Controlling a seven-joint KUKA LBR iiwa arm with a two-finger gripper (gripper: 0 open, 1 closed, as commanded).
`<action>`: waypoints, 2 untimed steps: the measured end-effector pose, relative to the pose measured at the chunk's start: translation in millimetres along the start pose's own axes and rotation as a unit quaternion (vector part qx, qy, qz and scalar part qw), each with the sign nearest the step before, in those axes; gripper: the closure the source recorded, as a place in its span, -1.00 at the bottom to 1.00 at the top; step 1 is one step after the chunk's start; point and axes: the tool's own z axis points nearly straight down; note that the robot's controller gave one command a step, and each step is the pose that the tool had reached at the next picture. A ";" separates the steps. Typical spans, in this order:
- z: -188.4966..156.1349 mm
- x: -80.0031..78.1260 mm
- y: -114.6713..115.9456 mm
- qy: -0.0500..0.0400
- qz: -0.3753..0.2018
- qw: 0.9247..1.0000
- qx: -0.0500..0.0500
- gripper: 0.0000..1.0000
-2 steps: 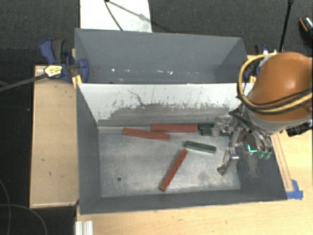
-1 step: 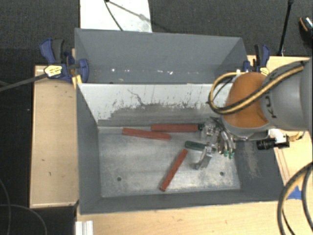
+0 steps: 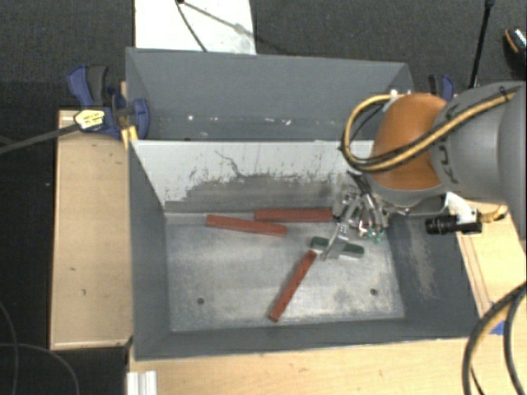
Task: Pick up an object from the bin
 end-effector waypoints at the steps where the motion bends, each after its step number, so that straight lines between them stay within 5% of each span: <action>1: 1.6 5.3 -21.1 0.003 0.129 0.992 0.002 -1.00; 2: 32.1 -3.7 -24.6 0.001 0.392 0.920 0.002 -1.00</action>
Offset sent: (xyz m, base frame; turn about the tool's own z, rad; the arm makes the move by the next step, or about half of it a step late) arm -0.0129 -0.0167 -0.0019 0.2576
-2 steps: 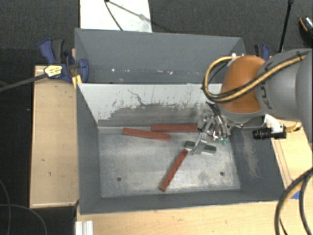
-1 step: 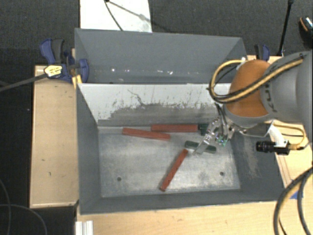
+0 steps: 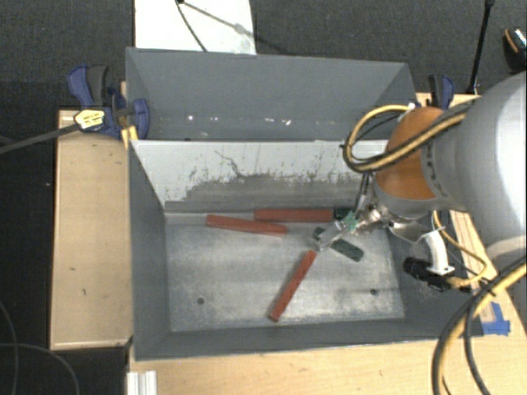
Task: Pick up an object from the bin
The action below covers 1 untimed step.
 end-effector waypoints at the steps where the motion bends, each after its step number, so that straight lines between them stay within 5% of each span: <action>1: -0.6 -29.6 -11.1 -0.001 0.035 0.999 -0.001 -1.00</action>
Offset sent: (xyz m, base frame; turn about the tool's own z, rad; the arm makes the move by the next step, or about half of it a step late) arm 0.0001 -0.0303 0.0003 0.0754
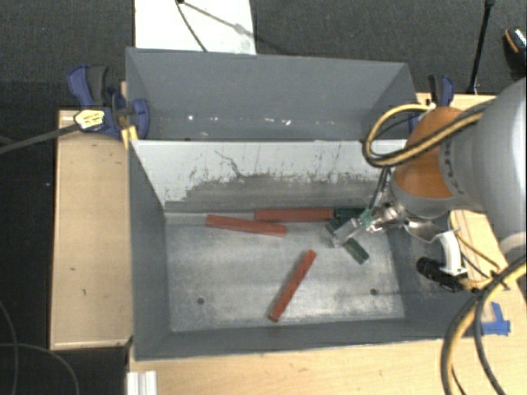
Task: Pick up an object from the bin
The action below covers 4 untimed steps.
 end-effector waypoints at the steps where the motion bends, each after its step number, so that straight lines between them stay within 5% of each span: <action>1: -1.4 1.0 -0.5 0.001 -0.004 1.000 0.003 1.00; 2: -4.1 3.8 -1.5 0.004 -0.008 1.000 0.004 1.00; 4: -95.3 2.0 1.3 0.000 -0.020 1.000 -0.001 1.00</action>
Offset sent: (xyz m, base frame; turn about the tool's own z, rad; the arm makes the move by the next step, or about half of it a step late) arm 0.0000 0.0000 0.0000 0.0000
